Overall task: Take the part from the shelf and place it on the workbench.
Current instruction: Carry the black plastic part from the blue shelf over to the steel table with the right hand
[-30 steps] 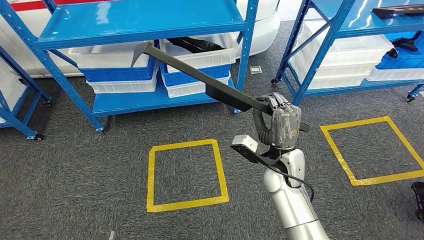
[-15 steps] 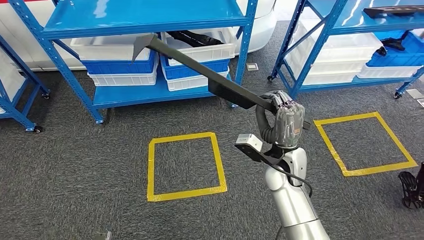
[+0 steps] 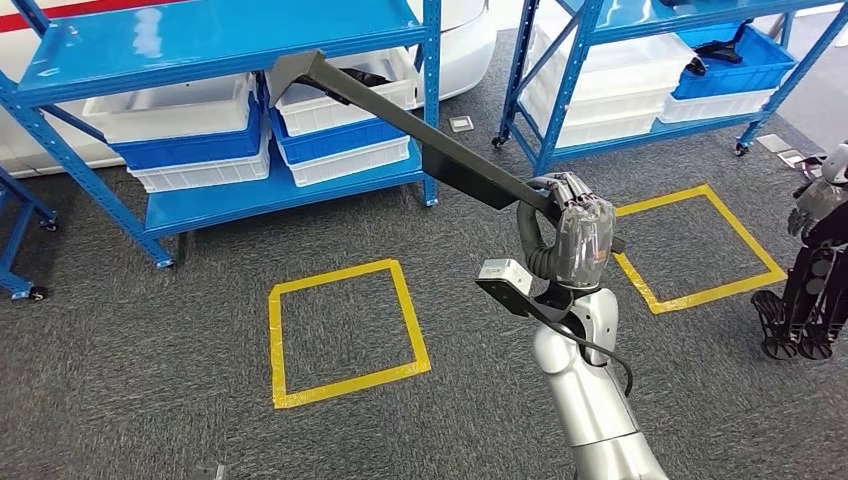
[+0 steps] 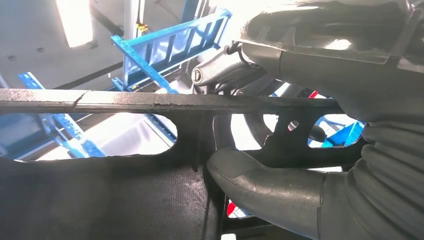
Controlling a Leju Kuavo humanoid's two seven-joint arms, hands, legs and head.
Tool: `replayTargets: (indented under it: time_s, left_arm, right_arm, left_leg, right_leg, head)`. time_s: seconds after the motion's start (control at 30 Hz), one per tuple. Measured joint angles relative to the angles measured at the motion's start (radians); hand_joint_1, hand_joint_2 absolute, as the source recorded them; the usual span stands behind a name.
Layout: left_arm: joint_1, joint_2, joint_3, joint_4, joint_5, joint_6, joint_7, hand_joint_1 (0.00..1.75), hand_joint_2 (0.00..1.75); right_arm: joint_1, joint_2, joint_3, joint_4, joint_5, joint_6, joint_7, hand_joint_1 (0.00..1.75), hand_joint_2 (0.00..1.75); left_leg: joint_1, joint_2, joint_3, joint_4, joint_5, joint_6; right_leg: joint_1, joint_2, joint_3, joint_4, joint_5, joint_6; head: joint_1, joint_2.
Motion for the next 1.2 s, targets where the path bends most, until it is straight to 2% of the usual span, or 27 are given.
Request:
replayTargets:
  time_s: [0.07, 0.1, 0.17, 0.23, 0.27, 0.33, 0.37, 0.4, 0.43, 0.47, 0.5, 0.53, 0.57, 0.6, 0.67, 0.7, 0.73, 0.8, 0.87, 0.9, 0.93, 0.97, 1.0, 1.07, 1.1, 1.13, 1.2]
  left_arm:
    - [0.0, 0.004, 0.003, 0.0, -0.001, 0.0, 0.0, 0.0, 0.0]
    - [0.001, 0.005, 0.004, 0.0, -0.003, 0.0, 0.0, 0.0, 0.0]
    - [-0.001, 0.005, 0.006, 0.0, -0.007, 0.0, -0.001, 0.0, 0.0]
    - [-0.002, 0.004, 0.008, 0.0, -0.01, 0.001, -0.002, 0.0, 0.0]
    - [-0.002, 0.004, 0.009, 0.0, -0.011, 0.002, -0.002, 0.0, 0.0]
    - [-0.001, 0.003, 0.012, 0.0, -0.011, 0.002, -0.002, 0.0, 0.0]
    - [-0.001, 0.002, 0.013, 0.0, -0.011, 0.002, -0.001, 0.0, 0.0]
    - [0.0, 0.001, 0.014, 0.0, -0.011, 0.002, -0.001, 0.0, 0.0]
    - [0.0, 0.001, 0.016, 0.0, -0.01, 0.002, 0.0, 0.0, 0.0]
    - [0.0, 0.0, 0.018, 0.0, -0.01, 0.002, 0.0, 0.0, 0.0]
    - [0.0, -0.001, 0.021, 0.0, -0.01, 0.002, 0.0, 0.0, 0.0]
    - [0.0, -0.001, 0.023, 0.0, -0.01, 0.002, 0.0, 0.0, 0.0]
    - [-0.001, -0.001, 0.026, 0.0, -0.01, 0.002, 0.0, 0.0, 0.0]
    - [-0.001, -0.001, 0.028, 0.0, -0.01, 0.002, 0.0, 0.0, 0.0]
    - [-0.001, 0.0, 0.03, 0.0, -0.009, 0.0, 0.0, 0.0, 0.0]
    - [-0.001, 0.0, 0.03, 0.0, -0.009, -0.001, 0.0, 0.0, 0.0]
    - [-0.001, 0.0, 0.031, 0.0, -0.009, -0.001, 0.0, 0.0, 0.0]
    - [-0.001, 0.002, 0.031, 0.0, -0.009, -0.002, 0.0, 0.0, 0.0]
    - [0.002, 0.003, 0.031, 0.0, -0.01, -0.003, 0.0, 0.0, 0.0]
    - [0.005, 0.003, 0.031, 0.0, -0.011, -0.003, 0.0, 0.0, 0.0]
    - [0.007, 0.003, 0.031, 0.0, -0.011, -0.003, 0.001, 0.0, 0.0]
    - [0.008, 0.004, 0.031, 0.0, -0.012, -0.003, 0.001, 0.0, 0.0]
    - [0.009, 0.005, 0.031, 0.0, -0.012, -0.003, 0.001, 0.0, 0.0]
    - [0.01, 0.008, 0.032, 0.0, -0.012, -0.004, 0.001, 0.0, 0.0]
    - [0.011, 0.01, 0.032, 0.0, -0.013, -0.004, 0.002, 0.0, 0.0]
    - [0.011, 0.011, 0.032, 0.0, -0.014, -0.004, 0.002, 0.0, 0.0]
    - [0.012, 0.01, 0.032, 0.0, -0.016, -0.004, 0.004, 0.0, 0.0]
  right_arm:
    - [0.0, -0.001, 0.0, 0.0, -0.01, 0.002, 0.0, 1.75, 1.75]
    - [0.002, -0.001, 0.0, 0.0, -0.017, 0.003, -0.002, 1.75, 1.75]
    - [0.008, -0.001, -0.001, 0.0, -0.032, 0.008, -0.007, 1.75, 1.75]
    - [0.016, -0.003, -0.002, 0.0, -0.045, 0.014, -0.016, 1.75, 1.75]
    - [0.018, -0.003, -0.002, 0.0, -0.049, 0.016, -0.019, 1.75, 1.75]
    - [0.023, -0.003, -0.002, 0.002, -0.056, 0.019, -0.024, 1.75, 1.75]
    - [0.027, -0.003, -0.002, 0.004, -0.06, 0.019, -0.026, 1.75, 1.75]
    - [0.032, -0.003, -0.002, 0.006, -0.066, 0.02, -0.027, 1.75, 1.75]
    - [0.035, -0.003, -0.003, 0.008, -0.071, 0.021, -0.027, 1.75, 1.75]
    - [0.037, -0.003, -0.003, 0.009, -0.075, 0.023, -0.027, 1.75, 1.75]
    - [0.038, -0.003, -0.004, 0.01, -0.077, 0.024, -0.028, 1.75, 1.75]
    - [0.038, -0.003, -0.004, 0.01, -0.079, 0.026, -0.028, 1.75, 1.75]
    - [0.038, -0.003, -0.004, 0.01, -0.081, 0.027, -0.028, 1.75, 1.75]
    - [0.039, -0.003, -0.004, 0.011, -0.084, 0.03, -0.029, 1.75, 1.75]
    - [0.04, -0.004, -0.006, 0.011, -0.094, 0.033, -0.029, 1.75, 1.75]
    - [0.041, -0.005, -0.007, 0.012, -0.099, 0.034, -0.029, 1.75, 1.75]
    - [0.041, -0.006, -0.008, 0.012, -0.105, 0.035, -0.029, 1.75, 1.75]
    - [0.045, -0.006, -0.011, 0.011, -0.114, 0.035, -0.029, 1.75, 1.75]
    - [0.059, -0.004, -0.014, 0.011, -0.126, 0.037, -0.03, 1.75, 1.75]
    - [0.068, -0.002, -0.015, 0.011, -0.133, 0.039, -0.032, 1.75, 1.75]
    - [0.077, -0.002, -0.016, 0.011, -0.14, 0.042, -0.034, 1.75, 1.75]
    - [0.085, 0.0, -0.018, 0.009, -0.145, 0.046, -0.036, 1.75, 1.75]
    - [0.091, 0.001, -0.019, 0.007, -0.149, 0.05, -0.038, 1.75, 1.75]
    - [0.096, 0.004, -0.022, 0.002, -0.154, 0.054, -0.039, 1.75, 1.75]
    - [0.097, 0.006, -0.023, -0.001, -0.156, 0.055, -0.039, 1.75, 1.75]
    - [0.099, 0.008, -0.024, -0.004, -0.156, 0.057, -0.039, 1.75, 1.75]
    - [0.106, 0.01, -0.028, -0.014, -0.153, 0.064, -0.039, 1.75, 1.75]
  left_leg:
    - [0.0, -0.034, 0.074, -0.122, 0.032, 0.015]
    - [-0.002, -0.043, 0.089, -0.149, 0.033, 0.019]
    - [-0.003, -0.03, 0.094, -0.164, 0.034, 0.024]
    - [0.002, -0.007, 0.1, -0.181, 0.042, 0.034]
    - [0.005, 0.004, 0.102, -0.189, 0.047, 0.039]
    - [0.005, 0.026, 0.099, -0.193, 0.05, 0.043]
    - [0.004, 0.038, 0.097, -0.193, 0.05, 0.043]
    - [0.004, 0.048, 0.096, -0.192, 0.05, 0.043]
    - [0.005, 0.058, 0.095, -0.192, 0.05, 0.042]
    - [0.005, 0.067, 0.095, -0.19, 0.049, 0.04]
    - [0.005, 0.075, 0.095, -0.187, 0.047, 0.037]
    - [0.002, 0.083, 0.094, -0.182, 0.043, 0.031]
    - [0.0, 0.09, 0.093, -0.176, 0.04, 0.024]
    - [-0.002, 0.096, 0.092, -0.172, 0.038, 0.017]
    - [-0.002, 0.109, 0.09, -0.17, 0.038, 0.006]
    - [0.001, 0.108, 0.089, -0.168, 0.035, 0.0]
    - [0.004, 0.097, 0.084, -0.154, 0.023, -0.005]
    - [0.009, 0.055, 0.047, -0.065, -0.037, -0.013]
    - [0.009, 0.029, -0.017, 0.074, -0.103, -0.015]
    - [0.009, 0.026, -0.039, 0.119, -0.115, -0.013]
    - [0.009, 0.024, -0.045, 0.127, -0.107, -0.01]
    - [0.008, 0.02, -0.03, 0.095, -0.081, -0.004]
    - [0.008, 0.009, 0.002, 0.03, -0.043, 0.003]
    - [0.006, -0.03, 0.068, -0.101, 0.01, 0.018]
    - [0.005, -0.043, 0.086, -0.137, 0.019, 0.022]
    - [0.002, -0.046, 0.092, -0.15, 0.018, 0.023]
    - [0.001, -0.025, 0.094, -0.159, 0.024, 0.026]
  right_leg:
    - [0.0, 0.015, -0.003, 0.0, 0.004, 0.006]
    - [-0.002, 0.023, -0.006, 0.0, 0.007, 0.011]
    - [-0.002, 0.038, -0.012, -0.002, 0.012, 0.022]
    - [0.002, 0.027, -0.029, 0.018, 0.001, 0.026]
    - [0.003, 0.011, -0.05, 0.055, -0.018, 0.026]
    - [-0.002, -0.023, -0.117, 0.19, -0.072, 0.026]
    - [-0.006, -0.031, -0.149, 0.254, -0.092, 0.03]
    - [-0.01, -0.035, -0.167, 0.29, -0.1, 0.037]
    - [-0.014, -0.039, -0.163, 0.284, -0.092, 0.047]
    - [-0.018, -0.046, -0.137, 0.234, -0.069, 0.059]
    - [-0.021, -0.063, -0.095, 0.156, -0.039, 0.07]
    - [-0.021, -0.081, -0.057, 0.086, -0.016, 0.074]
    - [-0.02, -0.093, -0.03, 0.034, 0.0, 0.072]
    - [-0.018, -0.1, -0.017, 0.009, 0.006, 0.065]
    - [-0.015, -0.084, -0.023, 0.008, 0.009, 0.048]
    - [-0.016, -0.076, -0.026, 0.008, 0.011, 0.042]
    - [-0.018, -0.067, -0.027, 0.008, 0.014, 0.035]
    - [-0.02, -0.05, -0.028, 0.006, 0.019, 0.024]
    - [-0.015, -0.033, -0.031, 0.006, 0.021, 0.018]
    - [-0.012, -0.024, -0.033, 0.007, 0.022, 0.016]
    - [-0.009, -0.013, -0.034, 0.007, 0.023, 0.015]
    - [-0.007, -0.002, -0.034, 0.007, 0.023, 0.014]
    - [-0.006, 0.009, -0.033, 0.008, 0.024, 0.014]
    - [-0.002, 0.029, -0.033, 0.009, 0.025, 0.017]
    - [-0.002, 0.037, -0.036, 0.01, 0.027, 0.02]
    - [-0.004, 0.046, -0.039, 0.01, 0.029, 0.024]
    - [-0.008, 0.059, -0.048, 0.011, 0.034, 0.034]
  head:
    - [0.0, 0.0]
    - [-0.001, 0.0]
    - [-0.002, 0.0]
    - [0.001, 0.0]
    - [0.003, 0.0]
    - [0.007, 0.0]
    - [0.007, 0.0]
    - [0.007, 0.0]
    - [0.007, 0.0]
    - [0.007, 0.0]
    - [0.007, 0.0]
    - [0.007, 0.0]
    - [0.006, 0.0]
    - [0.006, 0.0]
    - [0.006, 0.0]
    - [0.006, 0.0]
    - [0.005, 0.0]
    - [0.004, 0.0]
    - [0.002, 0.0]
    - [0.002, 0.0]
    - [0.002, 0.0]
    - [0.002, 0.0]
    - [0.002, 0.0]
    - [0.003, 0.0]
    - [0.003, 0.0]
    - [0.003, 0.0]
    - [0.002, 0.0]
